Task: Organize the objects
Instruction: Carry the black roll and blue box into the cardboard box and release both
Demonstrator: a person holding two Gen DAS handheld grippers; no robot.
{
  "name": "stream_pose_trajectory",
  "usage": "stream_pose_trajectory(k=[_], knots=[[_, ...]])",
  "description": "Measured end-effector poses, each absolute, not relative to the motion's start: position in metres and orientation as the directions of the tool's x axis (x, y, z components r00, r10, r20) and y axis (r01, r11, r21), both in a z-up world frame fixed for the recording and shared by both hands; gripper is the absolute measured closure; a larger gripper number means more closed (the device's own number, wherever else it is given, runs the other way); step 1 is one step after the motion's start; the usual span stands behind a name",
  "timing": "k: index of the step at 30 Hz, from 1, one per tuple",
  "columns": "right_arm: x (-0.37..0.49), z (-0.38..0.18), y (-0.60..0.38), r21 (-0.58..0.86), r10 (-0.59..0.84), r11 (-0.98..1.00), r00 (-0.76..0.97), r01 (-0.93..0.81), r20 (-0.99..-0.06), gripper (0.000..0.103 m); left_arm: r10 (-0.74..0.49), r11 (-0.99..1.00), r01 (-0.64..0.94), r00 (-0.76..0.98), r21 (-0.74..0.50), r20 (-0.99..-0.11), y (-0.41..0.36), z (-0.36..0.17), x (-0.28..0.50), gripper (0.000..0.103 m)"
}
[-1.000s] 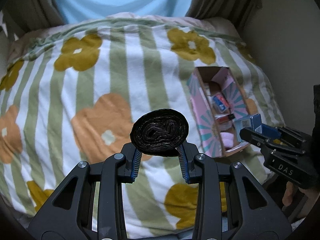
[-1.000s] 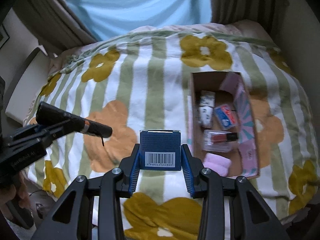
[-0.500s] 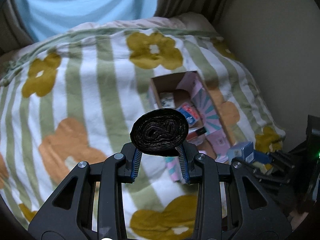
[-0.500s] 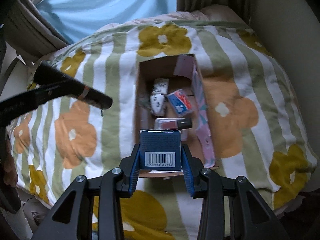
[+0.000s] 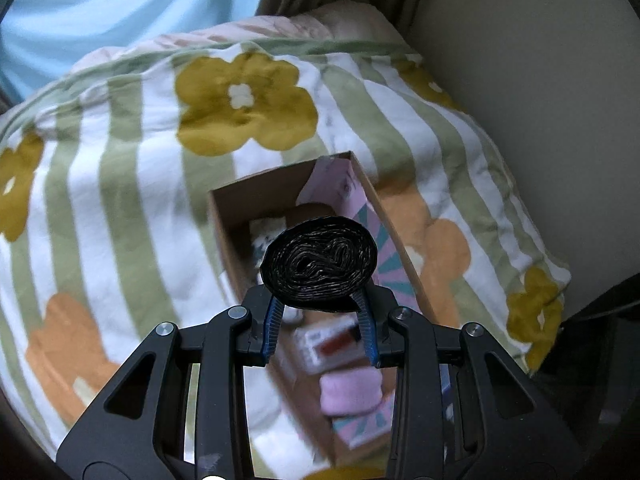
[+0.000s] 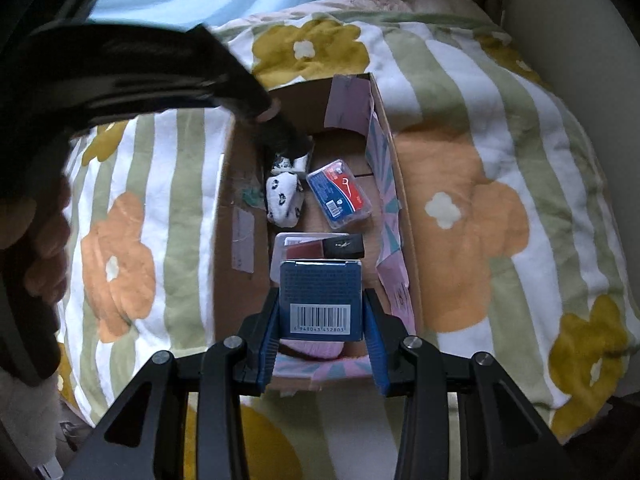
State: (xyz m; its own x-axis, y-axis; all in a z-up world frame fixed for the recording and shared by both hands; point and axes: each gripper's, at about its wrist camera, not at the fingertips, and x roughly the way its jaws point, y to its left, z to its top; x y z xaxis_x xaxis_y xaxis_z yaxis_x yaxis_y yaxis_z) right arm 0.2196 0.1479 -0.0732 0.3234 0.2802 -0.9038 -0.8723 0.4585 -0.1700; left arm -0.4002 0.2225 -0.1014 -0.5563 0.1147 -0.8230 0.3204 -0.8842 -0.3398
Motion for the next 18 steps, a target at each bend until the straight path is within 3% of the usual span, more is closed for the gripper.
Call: stream_pose_trajectory(k=[13,14,16,17,18], knots=[[0.248,-0.102,0.168,-0.131,0.322,0.482,0.314,-0.866,-0.893,0.066,0.077,-0.920,0.285,-0.540,-0.269,-0.838,0.220,-0.148,-0.471,0.073],[0.248,-0.103,0.168,-0.127,0.328,0.482,0.313,-0.867,-0.891,0.058,0.071,-0.922,0.285,-0.539,-0.261,-0.839,0.220,-0.148,-0.473,0.073],[0.245,-0.104,0.165,-0.106,0.350,0.481,0.301,-0.870,-0.887,0.024,0.069,-0.926,0.283,-0.524,-0.250,-0.849,0.222,-0.148,-0.473,0.069],[0.243,-0.105,0.162,-0.099,0.359,0.480,0.298,-0.872,-0.885,0.004,0.071,-0.927,0.279,-0.521,-0.249,-0.850,0.224,-0.149,-0.471,0.052],[0.241,-0.105,0.160,-0.098,0.358,0.479,0.296,-0.872,-0.886,0.000,0.068,-0.929,0.279,-0.515,-0.242,-0.854,0.226,-0.150,-0.467,0.030]])
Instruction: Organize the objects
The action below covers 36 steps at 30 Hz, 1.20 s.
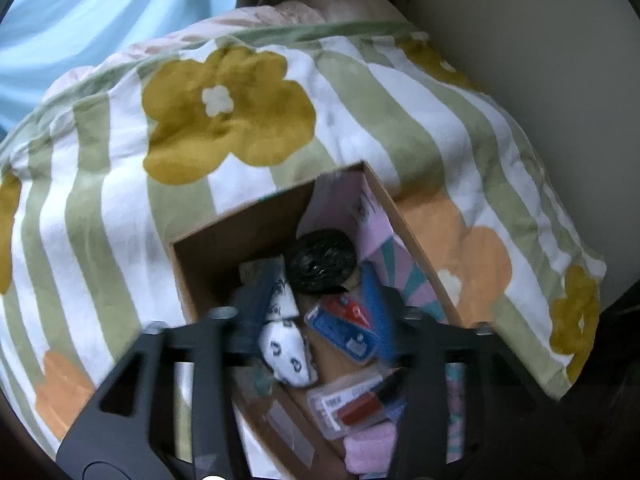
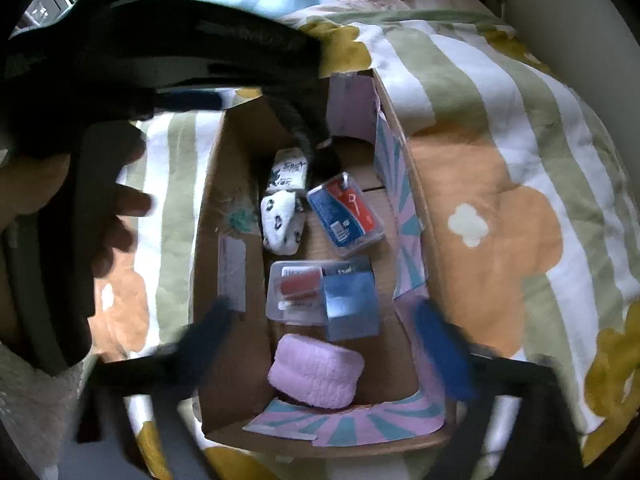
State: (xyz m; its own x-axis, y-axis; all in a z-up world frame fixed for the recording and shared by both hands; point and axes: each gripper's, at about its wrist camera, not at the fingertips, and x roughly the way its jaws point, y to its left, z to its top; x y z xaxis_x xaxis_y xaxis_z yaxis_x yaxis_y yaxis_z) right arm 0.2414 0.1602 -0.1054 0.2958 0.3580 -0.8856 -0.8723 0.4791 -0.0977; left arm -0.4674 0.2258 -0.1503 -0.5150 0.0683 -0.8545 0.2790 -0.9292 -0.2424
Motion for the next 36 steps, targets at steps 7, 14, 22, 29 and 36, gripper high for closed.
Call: stream_pose_trajectory(k=[7,14,22,29,36], knots=[[0.237,-0.112,0.145,-0.108,0.339,0.501,0.310,-0.858,-0.888,0.000,0.049,-0.898,0.357,-0.504,-0.259,-0.862,0.224,-0.159,-0.442,0.000],[0.241,-0.112,0.144,-0.115,0.331,0.510,0.317,-0.853,-0.889,0.000,0.053,-0.886,0.376,-0.499,-0.271,-0.865,0.217,-0.161,-0.433,0.000],[0.222,-0.093,0.145,-0.103,0.383,0.491,0.320,-0.865,-0.866,0.000,0.036,-0.871,0.403,-0.519,-0.282,-0.854,0.209,-0.140,-0.417,0.000],[0.188,-0.051,0.157,-0.119,0.423,0.436,0.320,-0.892,-0.848,0.000,0.001,-0.863,0.424,-0.545,-0.276,-0.839,0.200,-0.096,-0.377,0.000],[0.139,-0.015,0.170,-0.127,0.471,0.394,0.318,-0.910,-0.823,0.000,-0.082,-0.825,0.502,-0.563,-0.261,-0.822,0.175,-0.043,-0.296,0.000]])
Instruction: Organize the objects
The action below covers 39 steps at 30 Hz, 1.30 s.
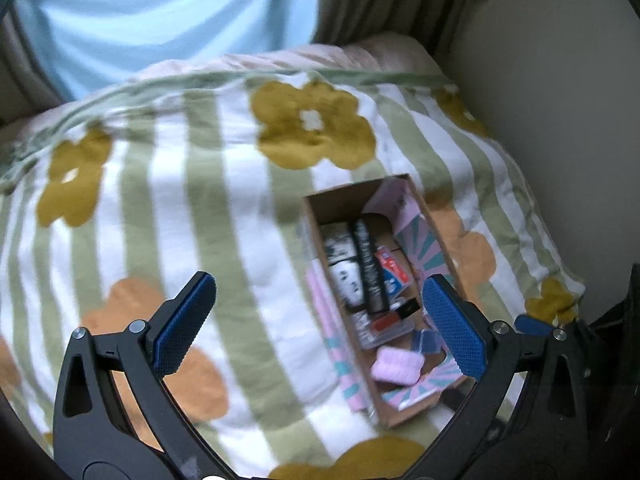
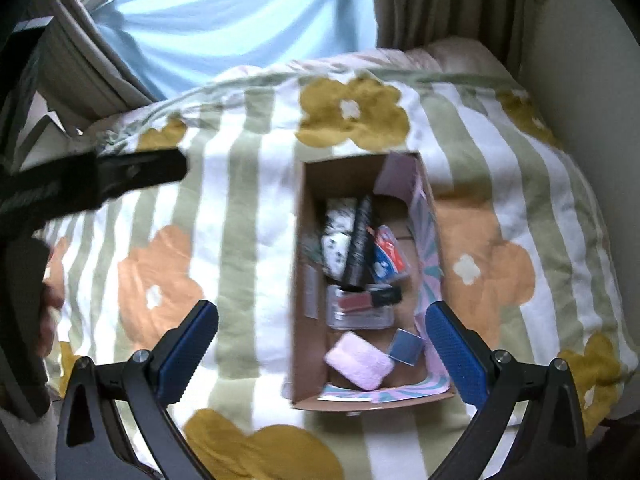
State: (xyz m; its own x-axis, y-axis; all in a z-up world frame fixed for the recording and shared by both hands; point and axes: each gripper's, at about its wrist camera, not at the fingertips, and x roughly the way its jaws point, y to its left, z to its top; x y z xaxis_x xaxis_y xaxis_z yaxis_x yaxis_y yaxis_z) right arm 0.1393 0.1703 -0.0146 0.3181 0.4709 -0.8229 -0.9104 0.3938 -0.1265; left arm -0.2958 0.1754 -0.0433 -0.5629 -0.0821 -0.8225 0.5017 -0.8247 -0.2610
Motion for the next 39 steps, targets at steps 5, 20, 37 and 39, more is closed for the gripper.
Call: stream_pose_trajectory(k=[5,20,37,39], knots=[[0.099,0.004,0.180,-0.123,0.503,0.361,0.304,-0.924,-0.809,0.000,-0.140,-0.779,0.569,-0.569,-0.265,-0.811,0.156,-0.021,-0.230,0.000],[0.025,0.000,0.180,-0.168,0.513,0.312,0.314,-0.935,-0.799,0.000,-0.310,-0.661,0.717,-0.528,-0.219,-0.791,0.161,-0.030,-0.062,0.000],[0.010,0.006,0.173,-0.213,0.530,0.310,0.355,-0.926,-0.770,0.000,-0.326,-0.645,0.728,-0.539,-0.234,-0.777,0.168,-0.023,-0.039,0.000],[0.010,0.006,0.173,-0.212,0.530,0.312,0.355,-0.926,-0.770,0.000,-0.330,-0.648,0.727,-0.538,-0.229,-0.775,0.168,-0.022,-0.041,0.000]])
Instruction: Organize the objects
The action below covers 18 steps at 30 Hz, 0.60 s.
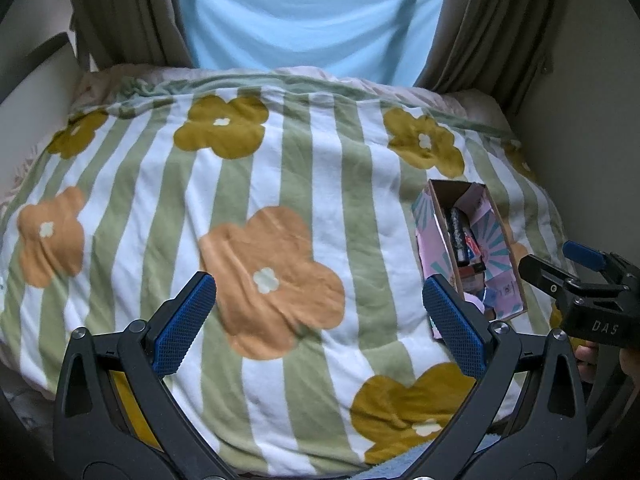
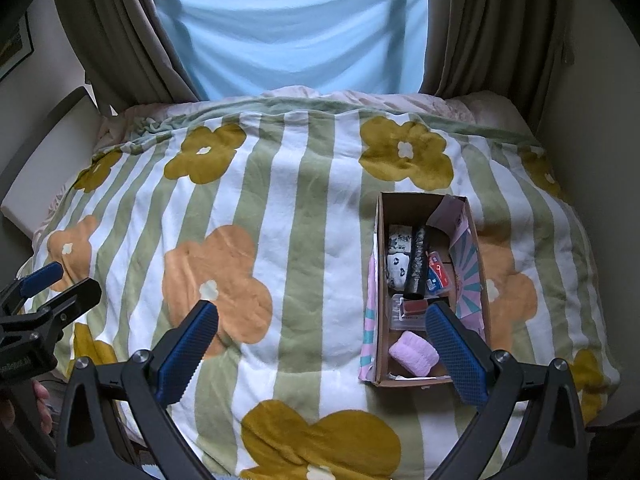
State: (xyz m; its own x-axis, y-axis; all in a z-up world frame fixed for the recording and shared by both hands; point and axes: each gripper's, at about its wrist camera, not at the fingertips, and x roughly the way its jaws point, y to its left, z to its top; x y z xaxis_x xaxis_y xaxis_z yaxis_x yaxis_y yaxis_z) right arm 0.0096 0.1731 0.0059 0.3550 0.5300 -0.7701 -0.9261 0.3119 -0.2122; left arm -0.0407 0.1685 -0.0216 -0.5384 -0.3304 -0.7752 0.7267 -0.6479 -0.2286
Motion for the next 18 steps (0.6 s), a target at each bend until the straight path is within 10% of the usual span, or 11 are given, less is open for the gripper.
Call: stream_pose_trajectory(k=[18], knots=[[0.016,0.016,0.176,-0.216,0.535,0.317,0.362,-0.923,-0.763,0.000,-0.399,-0.651,0.745,-0.497,-0.144,-0.770,0.169,-0.013,-0.047,0.000]])
